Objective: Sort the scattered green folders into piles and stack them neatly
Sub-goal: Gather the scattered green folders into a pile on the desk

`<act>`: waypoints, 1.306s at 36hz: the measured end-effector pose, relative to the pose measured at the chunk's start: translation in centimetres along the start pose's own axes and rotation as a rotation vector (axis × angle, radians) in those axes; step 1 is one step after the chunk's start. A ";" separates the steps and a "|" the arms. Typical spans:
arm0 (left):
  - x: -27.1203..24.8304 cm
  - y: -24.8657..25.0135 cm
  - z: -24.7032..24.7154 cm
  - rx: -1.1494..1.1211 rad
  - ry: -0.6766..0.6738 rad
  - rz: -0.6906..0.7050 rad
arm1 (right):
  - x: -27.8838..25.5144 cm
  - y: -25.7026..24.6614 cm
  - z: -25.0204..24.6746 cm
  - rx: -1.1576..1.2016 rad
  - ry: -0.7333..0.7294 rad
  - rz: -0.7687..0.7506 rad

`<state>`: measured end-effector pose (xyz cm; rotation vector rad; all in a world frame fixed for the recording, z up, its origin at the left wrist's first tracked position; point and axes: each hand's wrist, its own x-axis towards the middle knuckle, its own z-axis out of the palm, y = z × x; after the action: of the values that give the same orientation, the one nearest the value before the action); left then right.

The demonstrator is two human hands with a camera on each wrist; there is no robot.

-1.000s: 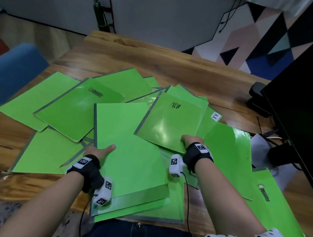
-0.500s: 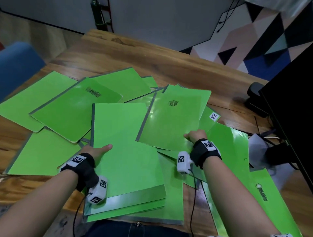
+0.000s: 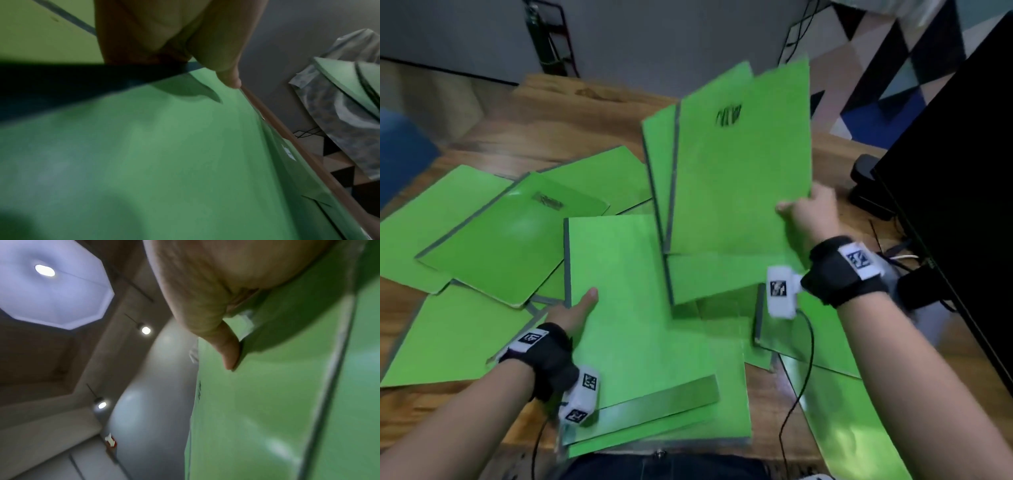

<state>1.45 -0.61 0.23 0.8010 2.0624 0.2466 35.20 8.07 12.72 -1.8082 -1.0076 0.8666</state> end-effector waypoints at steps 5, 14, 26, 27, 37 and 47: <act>-0.4 0.5 -0.3 -0.135 -0.026 -0.025 | -5.3 7.5 3.7 -0.103 -0.228 0.266; -1.2 0.4 -0.1 -0.166 -0.046 -0.058 | -9.3 15.8 7.2 -0.577 -0.485 0.401; -0.6 1.2 0.6 -0.130 -0.070 -0.135 | -10.6 15.5 11.2 -0.731 -0.498 0.212; -0.7 1.2 0.6 -0.126 -0.059 -0.133 | -10.6 15.5 11.4 -0.751 -0.510 0.204; -0.6 1.2 0.5 -0.060 0.017 -0.099 | -7.8 15.6 11.1 -0.729 -0.507 0.171; 0.0 1.2 0.9 -0.028 0.051 -0.113 | 2.9 15.3 5.2 -0.481 0.079 0.642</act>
<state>2.72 0.21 0.25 0.6645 2.1396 0.2346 36.41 7.89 -3.68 -2.6322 -0.6085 0.9640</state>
